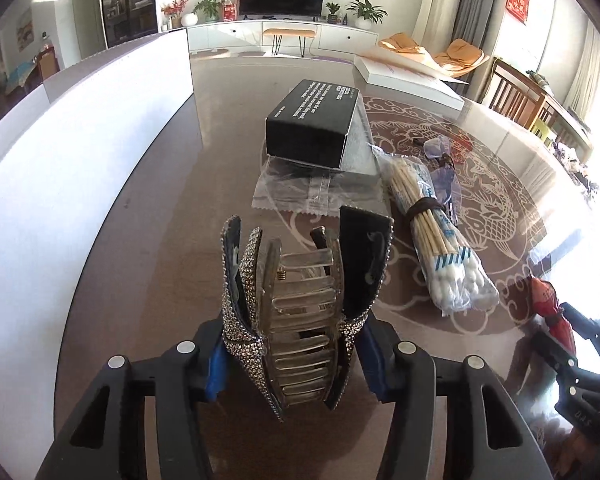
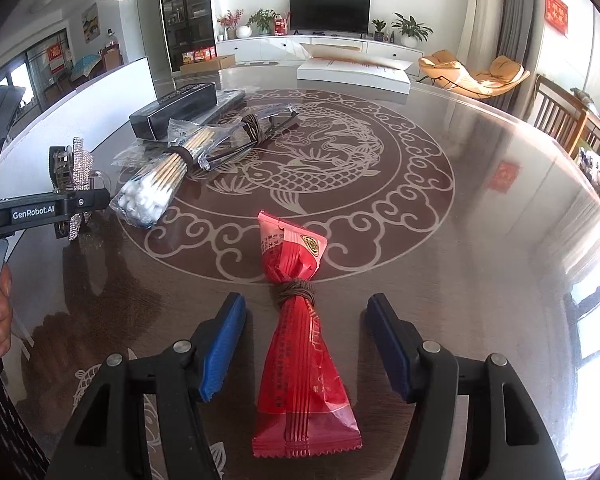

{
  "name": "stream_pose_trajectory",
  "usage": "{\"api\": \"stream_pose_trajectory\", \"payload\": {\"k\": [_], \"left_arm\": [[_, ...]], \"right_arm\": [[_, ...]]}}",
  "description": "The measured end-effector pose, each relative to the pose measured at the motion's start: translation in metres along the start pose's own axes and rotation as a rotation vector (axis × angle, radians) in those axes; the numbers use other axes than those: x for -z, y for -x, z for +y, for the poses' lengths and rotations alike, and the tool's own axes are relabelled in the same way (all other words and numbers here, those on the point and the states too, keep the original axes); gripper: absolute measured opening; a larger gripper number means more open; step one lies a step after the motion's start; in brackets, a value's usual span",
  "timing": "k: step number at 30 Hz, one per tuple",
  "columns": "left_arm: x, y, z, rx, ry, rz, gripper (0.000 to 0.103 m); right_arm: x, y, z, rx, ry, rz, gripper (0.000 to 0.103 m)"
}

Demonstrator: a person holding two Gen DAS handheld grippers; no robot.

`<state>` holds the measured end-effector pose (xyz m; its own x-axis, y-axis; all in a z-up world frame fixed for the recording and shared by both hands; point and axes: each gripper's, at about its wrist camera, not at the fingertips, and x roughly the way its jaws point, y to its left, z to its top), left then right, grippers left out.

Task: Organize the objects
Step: 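Carry the rack and red packet into the cardboard box and release both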

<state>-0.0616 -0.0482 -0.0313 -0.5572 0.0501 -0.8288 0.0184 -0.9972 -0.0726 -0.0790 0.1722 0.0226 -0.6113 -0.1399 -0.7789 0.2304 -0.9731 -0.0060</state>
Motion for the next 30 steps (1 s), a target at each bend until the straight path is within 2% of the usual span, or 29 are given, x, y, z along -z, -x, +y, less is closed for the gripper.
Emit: {"api": "stream_pose_trajectory", "payload": {"k": [3,5,6,7,8,11,15,18,21,25,30], "left_arm": [[0.014,0.013,0.008,0.023,0.028,0.022,0.053],[0.023,0.022,0.014,0.050,0.057,0.022,0.053],[0.027,0.026,0.016,0.058,0.063,0.017,0.053],[0.029,0.031,0.017,0.063,0.064,0.009,0.053],[0.030,0.037,0.017,0.069,0.063,-0.003,0.053],[0.033,0.056,0.015,0.097,0.060,-0.046,0.053],[0.035,0.084,0.019,0.149,0.081,-0.089,0.053],[0.030,0.107,0.031,0.188,0.114,-0.118,0.053],[0.020,0.138,0.053,0.199,0.143,-0.172,0.053],[0.005,0.178,0.106,0.123,0.174,-0.240,0.053],[-0.006,0.185,0.195,-0.089,0.255,-0.208,0.053]], "right_arm": [[-0.001,-0.001,0.002,-0.017,0.010,0.007,0.072],[-0.002,-0.002,0.001,-0.034,0.016,0.017,0.072],[-0.003,-0.001,-0.001,-0.049,0.016,0.022,0.063],[-0.004,0.000,-0.003,-0.051,0.017,0.029,0.035],[-0.005,0.002,-0.007,-0.054,0.015,0.040,0.020],[-0.008,0.004,-0.022,-0.111,-0.053,0.088,0.019],[-0.010,0.025,-0.027,-0.204,-0.114,0.092,0.019],[-0.020,0.043,-0.017,-0.304,-0.144,0.084,0.019],[-0.040,0.057,0.009,-0.397,-0.137,0.063,0.019],[-0.079,0.077,0.072,-0.557,-0.099,0.008,0.019],[-0.125,0.092,0.187,-0.752,0.011,-0.030,0.019]]}}
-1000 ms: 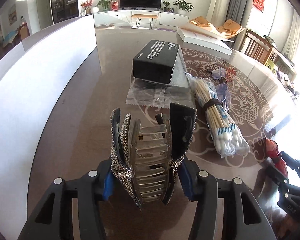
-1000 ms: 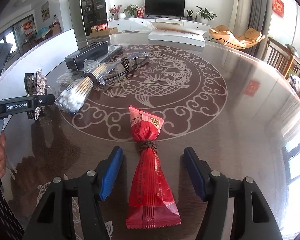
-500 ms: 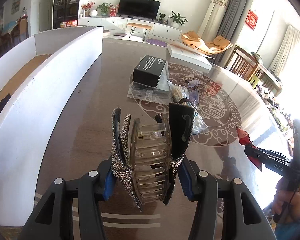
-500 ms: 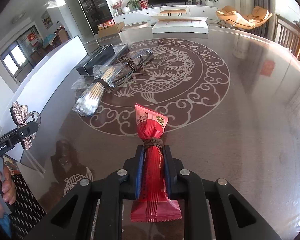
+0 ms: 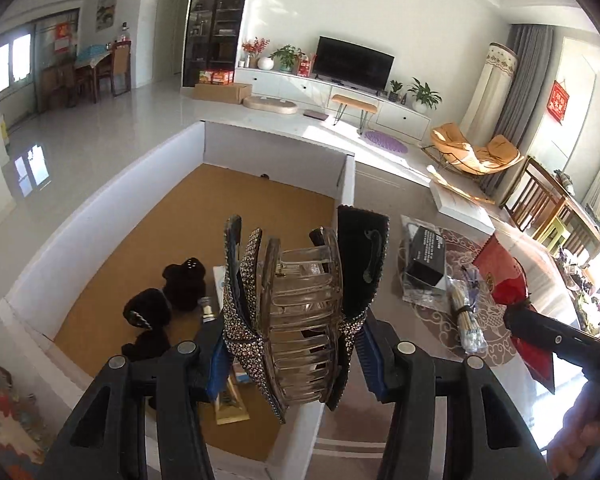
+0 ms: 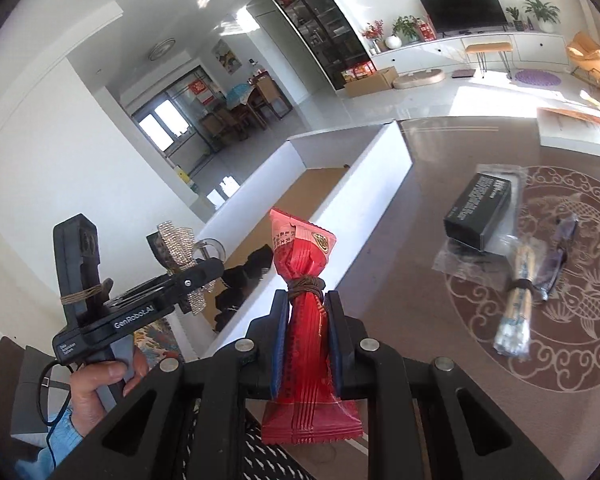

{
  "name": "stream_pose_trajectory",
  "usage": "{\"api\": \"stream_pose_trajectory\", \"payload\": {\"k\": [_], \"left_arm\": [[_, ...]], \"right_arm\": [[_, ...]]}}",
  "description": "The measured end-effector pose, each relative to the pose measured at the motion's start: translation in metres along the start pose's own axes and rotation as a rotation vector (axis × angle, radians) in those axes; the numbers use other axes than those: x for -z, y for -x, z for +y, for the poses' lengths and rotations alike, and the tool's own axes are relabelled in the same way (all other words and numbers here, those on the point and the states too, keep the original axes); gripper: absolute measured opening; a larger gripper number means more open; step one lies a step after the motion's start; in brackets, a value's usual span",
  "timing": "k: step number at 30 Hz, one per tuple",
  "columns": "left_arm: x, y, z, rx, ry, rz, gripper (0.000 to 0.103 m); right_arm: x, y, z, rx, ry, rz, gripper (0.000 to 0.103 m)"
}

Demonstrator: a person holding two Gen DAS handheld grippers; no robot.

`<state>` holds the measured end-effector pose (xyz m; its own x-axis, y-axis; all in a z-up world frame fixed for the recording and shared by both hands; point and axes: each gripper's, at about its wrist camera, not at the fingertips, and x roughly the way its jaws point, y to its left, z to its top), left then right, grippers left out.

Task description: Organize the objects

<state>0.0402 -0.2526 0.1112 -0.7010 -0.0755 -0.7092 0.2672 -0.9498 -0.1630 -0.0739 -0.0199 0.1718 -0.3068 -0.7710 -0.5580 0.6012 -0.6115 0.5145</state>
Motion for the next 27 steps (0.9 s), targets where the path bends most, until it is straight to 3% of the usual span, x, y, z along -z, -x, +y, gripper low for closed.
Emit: {"api": "stream_pose_trajectory", "payload": {"k": [4,8,9,10,13,14,15,19,23,27], "left_arm": [[-0.009,-0.018,0.059,-0.135,0.042,0.045,0.053],[-0.005,-0.046,0.100,-0.197,0.082,0.113,0.053],[-0.004,-0.054,0.107,-0.215,0.093,0.140,0.054],[-0.002,-0.062,0.114,-0.235,0.103,0.167,0.055],[0.009,-0.065,0.121,-0.254,0.123,0.175,0.056],[0.012,-0.063,0.120,-0.245,0.127,0.160,0.059],[0.015,-0.060,0.118,-0.243,0.132,0.147,0.069],[0.026,-0.036,0.082,-0.182,0.113,0.066,0.072],[0.034,-0.010,0.011,-0.031,0.010,0.020,0.073],[0.051,-0.003,-0.080,0.173,-0.108,0.027,0.098]], "right_arm": [[-0.020,-0.069,0.058,-0.078,0.050,0.063,0.019],[-0.020,-0.134,0.091,-0.112,0.055,0.150,0.022],[-0.018,-0.149,0.095,-0.116,0.051,0.177,0.027],[-0.016,-0.162,0.096,-0.120,0.043,0.207,0.040],[-0.008,-0.168,0.090,-0.123,0.024,0.214,0.044],[-0.005,-0.161,0.086,-0.123,0.030,0.195,0.044],[-0.001,-0.152,0.080,-0.108,0.046,0.174,0.048],[0.015,-0.103,0.038,0.028,0.142,0.089,0.070],[0.046,-0.045,-0.019,0.280,0.257,0.028,0.079],[0.079,0.012,-0.100,0.551,0.234,0.013,0.085]]}}
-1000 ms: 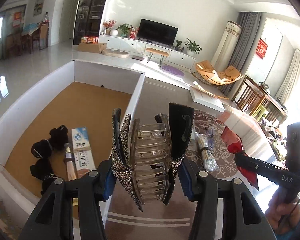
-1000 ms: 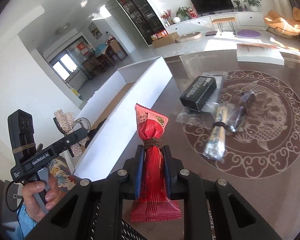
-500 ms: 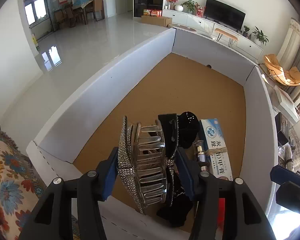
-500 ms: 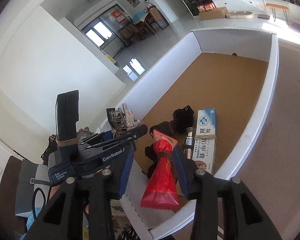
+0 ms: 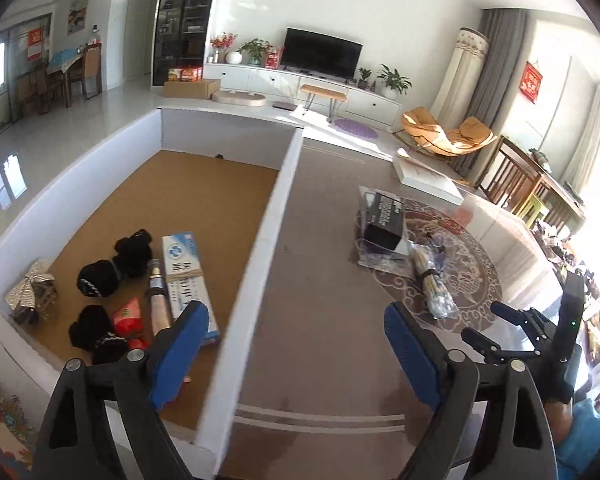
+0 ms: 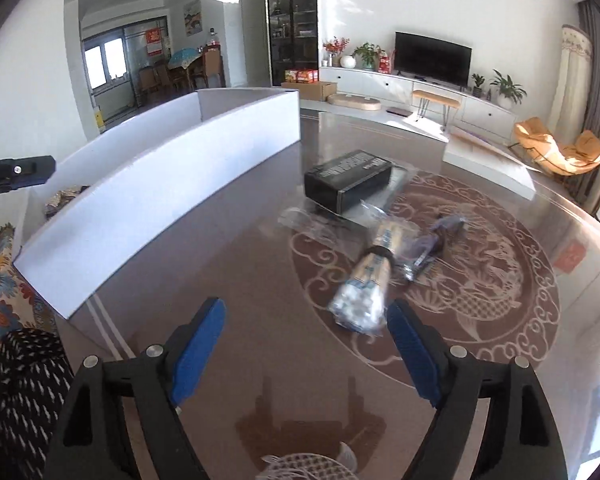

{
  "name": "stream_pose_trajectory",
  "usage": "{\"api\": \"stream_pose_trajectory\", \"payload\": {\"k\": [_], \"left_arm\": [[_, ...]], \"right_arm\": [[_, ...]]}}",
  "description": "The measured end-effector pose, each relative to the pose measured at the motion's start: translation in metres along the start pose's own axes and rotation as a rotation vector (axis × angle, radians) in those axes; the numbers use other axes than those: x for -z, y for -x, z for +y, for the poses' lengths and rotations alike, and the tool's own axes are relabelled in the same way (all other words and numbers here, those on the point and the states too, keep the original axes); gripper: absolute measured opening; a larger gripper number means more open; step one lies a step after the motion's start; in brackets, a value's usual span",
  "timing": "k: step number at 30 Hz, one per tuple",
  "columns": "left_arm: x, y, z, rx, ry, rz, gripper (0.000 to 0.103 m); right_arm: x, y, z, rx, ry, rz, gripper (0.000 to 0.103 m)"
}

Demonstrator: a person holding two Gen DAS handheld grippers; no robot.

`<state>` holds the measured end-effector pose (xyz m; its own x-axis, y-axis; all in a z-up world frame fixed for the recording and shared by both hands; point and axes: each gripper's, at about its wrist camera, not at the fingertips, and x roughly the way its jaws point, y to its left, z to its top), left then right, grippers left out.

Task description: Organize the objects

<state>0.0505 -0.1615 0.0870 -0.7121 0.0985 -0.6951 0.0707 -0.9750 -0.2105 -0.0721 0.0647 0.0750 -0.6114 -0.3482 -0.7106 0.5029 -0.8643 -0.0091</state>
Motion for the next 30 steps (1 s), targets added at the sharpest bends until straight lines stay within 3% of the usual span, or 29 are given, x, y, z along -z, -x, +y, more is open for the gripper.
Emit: {"api": "stream_pose_trajectory", "payload": {"k": [3,9,18,30], "left_arm": [[0.019,-0.035,-0.058,0.085,-0.078,0.086,0.101],[0.050,-0.125,-0.111,-0.019,-0.144,0.216,0.101],[0.065,-0.152,-0.114,-0.129,-0.152,0.209,0.101],[0.069,-0.149,-0.112,-0.155,-0.151,0.183,0.103]], "right_arm": [[0.031,-0.001,-0.066,0.113,-0.111,0.070,0.085],[0.066,0.000,-0.132,0.230,-0.223,0.131,0.085],[0.072,0.000,-0.136,0.241,-0.285,0.132,0.085],[0.071,-0.005,-0.135,0.275,-0.292,0.144,0.093]]}}
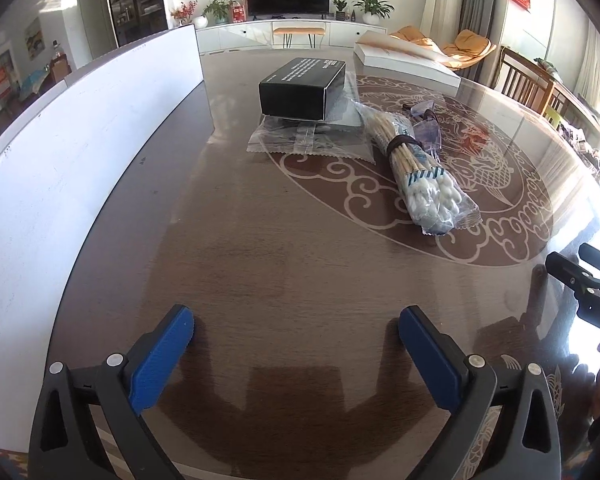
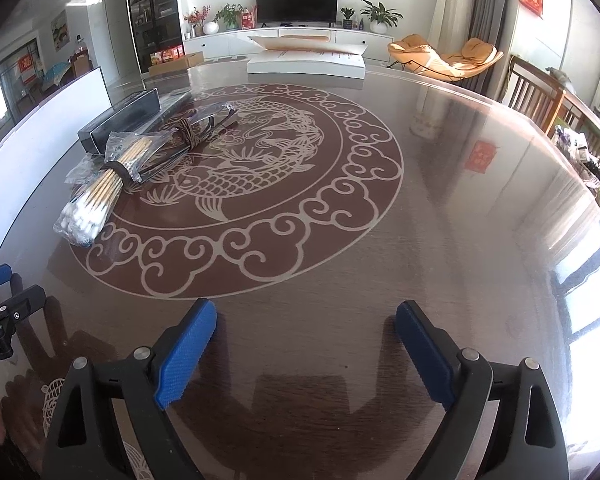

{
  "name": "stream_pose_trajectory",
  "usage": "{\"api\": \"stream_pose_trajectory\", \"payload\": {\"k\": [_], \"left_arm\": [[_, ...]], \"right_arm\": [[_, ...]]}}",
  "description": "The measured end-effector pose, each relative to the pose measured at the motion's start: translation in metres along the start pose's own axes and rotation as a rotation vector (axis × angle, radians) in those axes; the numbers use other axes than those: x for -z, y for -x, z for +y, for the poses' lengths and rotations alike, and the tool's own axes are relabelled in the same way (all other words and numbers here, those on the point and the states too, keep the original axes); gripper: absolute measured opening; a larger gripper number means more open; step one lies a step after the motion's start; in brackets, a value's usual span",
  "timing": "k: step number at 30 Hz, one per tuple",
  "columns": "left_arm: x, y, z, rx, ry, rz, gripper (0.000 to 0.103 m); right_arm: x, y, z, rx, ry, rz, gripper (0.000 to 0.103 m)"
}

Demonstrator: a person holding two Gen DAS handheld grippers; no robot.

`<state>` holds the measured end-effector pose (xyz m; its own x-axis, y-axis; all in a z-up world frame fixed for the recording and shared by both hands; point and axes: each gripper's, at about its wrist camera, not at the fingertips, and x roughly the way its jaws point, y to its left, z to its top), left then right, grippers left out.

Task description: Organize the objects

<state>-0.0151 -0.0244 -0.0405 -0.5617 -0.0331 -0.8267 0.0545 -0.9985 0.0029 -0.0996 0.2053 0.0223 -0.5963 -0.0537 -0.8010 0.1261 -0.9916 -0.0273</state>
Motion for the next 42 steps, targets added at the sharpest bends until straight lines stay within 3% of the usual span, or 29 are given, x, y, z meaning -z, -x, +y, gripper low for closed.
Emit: {"api": "stream_pose_trajectory", "payload": {"k": [7,42], "left_arm": [[-0.0013,-0.0020,-0.0009,0.000,-0.001,-0.001,0.103],[-0.0018,-0.0033,-0.0008,0.000,0.000,-0.002,0.103]], "right_arm": [[-0.0003,-0.0011,0.0028,0.031,0.003,0.000,0.097],[-0.0008,-0.0033,0.0042,0.040,0.005,-0.003,0.098]]}}
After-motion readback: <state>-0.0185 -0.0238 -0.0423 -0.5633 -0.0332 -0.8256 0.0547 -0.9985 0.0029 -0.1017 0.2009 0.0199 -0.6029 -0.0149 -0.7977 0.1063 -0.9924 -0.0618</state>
